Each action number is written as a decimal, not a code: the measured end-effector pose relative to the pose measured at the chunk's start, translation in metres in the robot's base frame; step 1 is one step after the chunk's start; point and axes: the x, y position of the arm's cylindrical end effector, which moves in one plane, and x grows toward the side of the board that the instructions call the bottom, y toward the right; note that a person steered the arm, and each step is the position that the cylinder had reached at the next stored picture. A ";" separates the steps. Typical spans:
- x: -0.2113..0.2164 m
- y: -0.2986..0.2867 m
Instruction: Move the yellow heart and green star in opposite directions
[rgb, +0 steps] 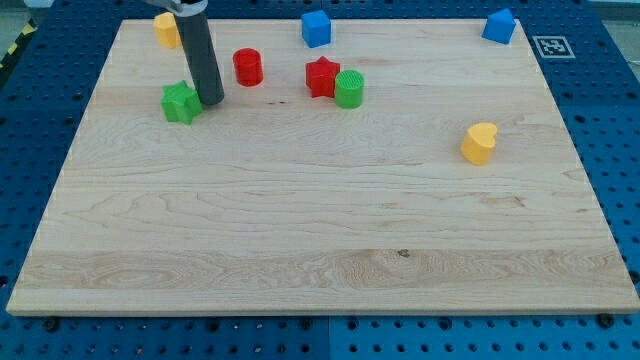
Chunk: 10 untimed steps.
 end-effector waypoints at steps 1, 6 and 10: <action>0.007 0.000; 0.009 -0.034; 0.017 0.046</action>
